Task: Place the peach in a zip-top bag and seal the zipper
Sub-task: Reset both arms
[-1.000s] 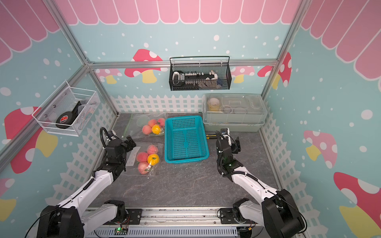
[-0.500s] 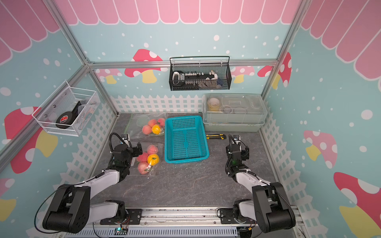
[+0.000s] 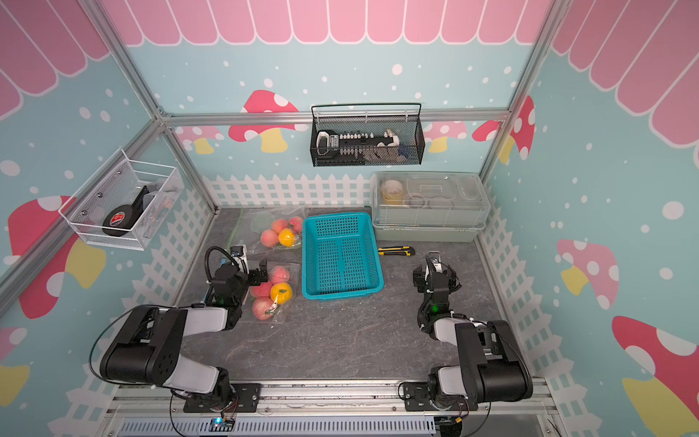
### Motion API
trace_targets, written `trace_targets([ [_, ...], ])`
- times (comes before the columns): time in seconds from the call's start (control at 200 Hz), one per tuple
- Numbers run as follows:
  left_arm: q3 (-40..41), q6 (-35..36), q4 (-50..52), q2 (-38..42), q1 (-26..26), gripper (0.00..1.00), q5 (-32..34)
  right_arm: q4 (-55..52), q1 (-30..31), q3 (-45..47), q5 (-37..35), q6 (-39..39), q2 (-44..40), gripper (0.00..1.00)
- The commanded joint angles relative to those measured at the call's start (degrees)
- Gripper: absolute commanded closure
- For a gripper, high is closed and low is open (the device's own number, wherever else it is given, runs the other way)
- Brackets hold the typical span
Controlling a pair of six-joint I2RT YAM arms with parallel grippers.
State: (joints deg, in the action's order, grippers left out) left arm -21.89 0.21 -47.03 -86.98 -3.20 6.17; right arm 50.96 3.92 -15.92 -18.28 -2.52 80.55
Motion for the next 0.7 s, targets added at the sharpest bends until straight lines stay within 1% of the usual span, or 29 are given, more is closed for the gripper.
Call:
trace_targets([
  [0.0,-0.82,-1.84,-2.31,-0.66,0.85,0.01,2.32,10.52,-0.43,1.08,0.95,0.24,4.57,0.08],
  [0.06,-1.38,-2.69,-1.5,-0.68,1.48,0.01,2.15,13.81,-0.43,0.47,0.38,0.92,7.78,0.06],
  [0.11,-1.55,-2.76,-0.7,-0.51,1.63,0.01,2.17,5.01,-0.41,-1.78,-0.26,-0.29,5.57,0.05],
  [0.135,-1.28,-2.76,-1.77,-0.86,1.67,0.01,2.19,3.49,-0.45,-2.97,-1.03,-0.52,5.95,0.03],
  [0.185,-1.29,-2.73,-1.55,-0.69,1.56,0.01,2.2,6.76,-0.5,-2.55,-1.13,-0.37,7.13,0.01],
  [0.245,-1.42,-2.76,-0.97,-0.58,1.58,0.01,2.1,3.93,-0.52,-3.13,-2.27,-1.15,6.29,0.02],
  [0.315,-1.29,-2.71,-1.7,-0.78,1.54,0.01,2.22,6.32,-0.52,-2.56,-2.27,-0.9,6.96,0.01],
  [0.385,-1.4,-2.78,-1.03,-0.61,1.53,0.01,2.16,4.69,-0.52,-2.83,-2.3,-1.01,6.44,0.01],
  [0.695,-1.4,-2.76,-1.29,-0.74,1.58,0.01,2.18,5.07,-0.56,-2.78,-2.35,-0.99,6.61,0.01],
])
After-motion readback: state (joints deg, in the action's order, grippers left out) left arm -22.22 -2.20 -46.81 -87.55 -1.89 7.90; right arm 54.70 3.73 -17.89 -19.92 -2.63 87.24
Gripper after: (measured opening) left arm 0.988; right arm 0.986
